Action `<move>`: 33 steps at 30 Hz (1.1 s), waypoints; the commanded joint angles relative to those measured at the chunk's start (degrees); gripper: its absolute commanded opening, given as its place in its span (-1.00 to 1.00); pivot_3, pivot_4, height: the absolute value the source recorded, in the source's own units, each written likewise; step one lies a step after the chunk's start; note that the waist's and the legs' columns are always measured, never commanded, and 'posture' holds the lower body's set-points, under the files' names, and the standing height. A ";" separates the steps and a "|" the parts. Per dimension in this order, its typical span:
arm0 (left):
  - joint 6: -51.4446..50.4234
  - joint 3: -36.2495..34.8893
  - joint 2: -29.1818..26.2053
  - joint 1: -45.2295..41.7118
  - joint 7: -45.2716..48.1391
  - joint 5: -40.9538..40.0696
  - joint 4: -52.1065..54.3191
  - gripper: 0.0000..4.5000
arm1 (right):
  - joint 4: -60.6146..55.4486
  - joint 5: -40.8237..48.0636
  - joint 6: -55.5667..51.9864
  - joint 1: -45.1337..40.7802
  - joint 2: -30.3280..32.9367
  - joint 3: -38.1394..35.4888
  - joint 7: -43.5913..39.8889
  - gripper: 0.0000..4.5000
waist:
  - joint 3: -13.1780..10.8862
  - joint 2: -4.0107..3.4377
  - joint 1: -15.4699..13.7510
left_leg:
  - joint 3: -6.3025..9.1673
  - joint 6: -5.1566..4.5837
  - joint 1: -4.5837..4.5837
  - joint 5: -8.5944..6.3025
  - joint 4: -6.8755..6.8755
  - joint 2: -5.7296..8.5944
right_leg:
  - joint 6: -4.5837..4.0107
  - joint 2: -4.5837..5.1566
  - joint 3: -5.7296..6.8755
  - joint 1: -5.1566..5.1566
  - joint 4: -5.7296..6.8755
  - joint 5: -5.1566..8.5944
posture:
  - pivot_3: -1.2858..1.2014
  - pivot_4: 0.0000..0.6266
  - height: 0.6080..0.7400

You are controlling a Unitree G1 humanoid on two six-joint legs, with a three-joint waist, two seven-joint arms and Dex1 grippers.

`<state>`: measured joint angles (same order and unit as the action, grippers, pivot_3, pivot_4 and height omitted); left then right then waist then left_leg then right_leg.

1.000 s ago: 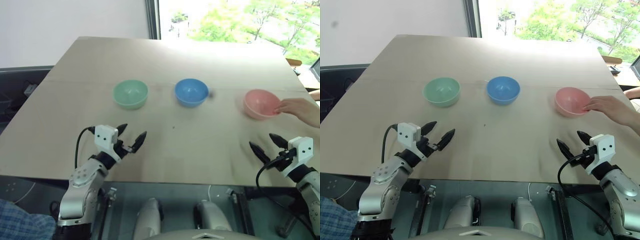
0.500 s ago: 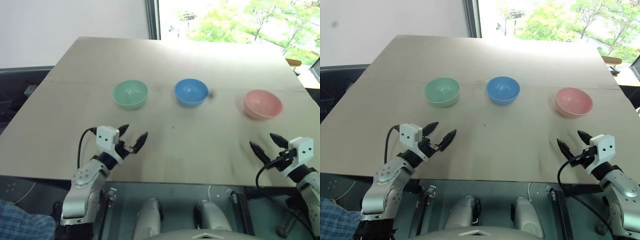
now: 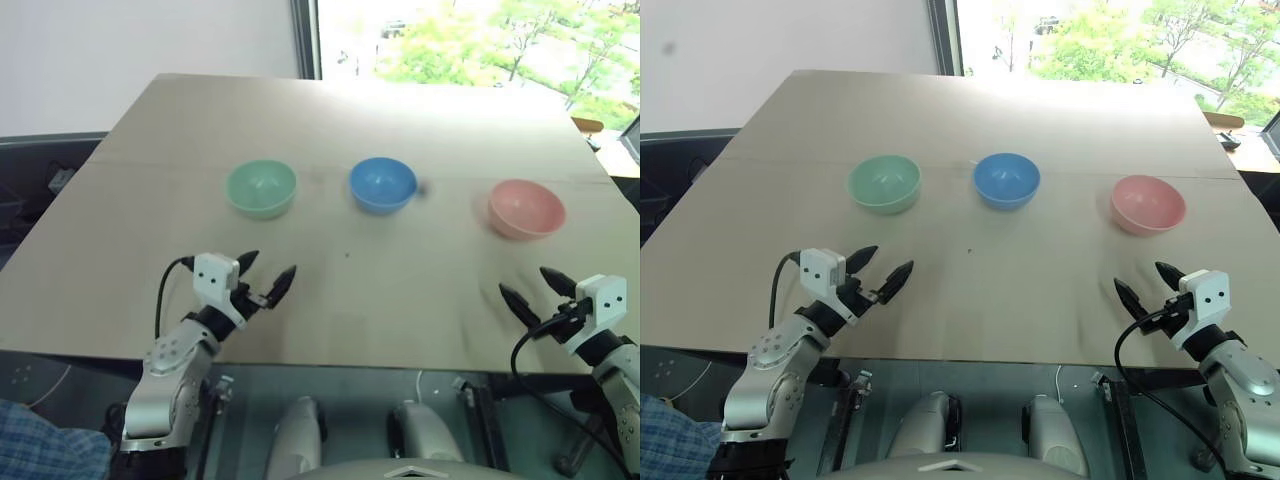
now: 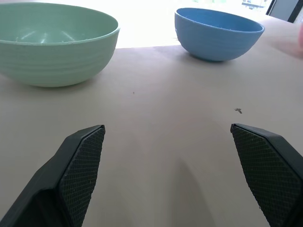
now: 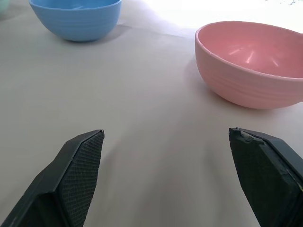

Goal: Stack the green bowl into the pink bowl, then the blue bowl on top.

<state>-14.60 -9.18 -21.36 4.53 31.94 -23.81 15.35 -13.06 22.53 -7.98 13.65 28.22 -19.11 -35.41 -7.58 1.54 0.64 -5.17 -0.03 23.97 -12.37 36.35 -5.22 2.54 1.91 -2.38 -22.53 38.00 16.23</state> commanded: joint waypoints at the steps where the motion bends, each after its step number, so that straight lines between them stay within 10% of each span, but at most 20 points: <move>1: -1.90 -1.11 -0.50 -0.90 3.17 -6.19 4.48 1.00 | -0.72 -2.06 2.97 -1.09 2.76 -1.26 -0.99 0.97 | 0.00 0.00 0.01 | -0.01 0.00 0.00 0.00 0.00 0.00 | 0.00 0.00 -0.01 0.00 0.00 0.00 | 0.03 -0.52 1.00; 13: -2.99 1.73 -6.69 -4.11 15.13 -12.19 9.05 1.00 | 10.98 -16.18 6.39 -12.12 17.39 2.96 -2.14 0.97 | -0.02 -0.03 0.15 | -0.08 0.00 -0.10 0.00 0.03 0.00 | 0.00 -0.02 -0.08 0.05 0.01 0.00 | 0.03 -0.52 1.00; 30: -4.06 5.34 -6.55 -8.14 15.53 -12.20 9.60 1.00 | 36.22 -25.78 4.76 -40.25 19.78 19.28 -11.67 0.97 | -0.13 -0.18 -0.07 | -0.15 -0.01 -0.10 0.01 0.06 0.00 | 0.02 -0.06 -0.15 0.05 0.01 -0.01 | 0.03 -0.52 1.00; 33: -4.00 4.98 -6.55 -7.37 15.24 -12.21 9.91 1.00 | 37.24 -26.85 4.07 -42.93 19.55 21.34 -13.10 0.66 | -0.19 -0.27 0.06 | -0.19 -0.02 -0.08 0.00 0.06 0.00 | 0.02 -0.05 -0.18 0.03 -0.01 -0.01 | 0.03 -0.52 1.00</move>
<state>-19.24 -3.75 -27.81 -3.24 47.32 -35.72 23.13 24.26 -3.83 -3.57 -27.04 46.63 2.12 -47.65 -7.77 1.27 0.70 -5.35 -0.05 23.89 -12.37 36.40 -5.23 2.56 1.85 -2.55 -22.50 38.00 16.21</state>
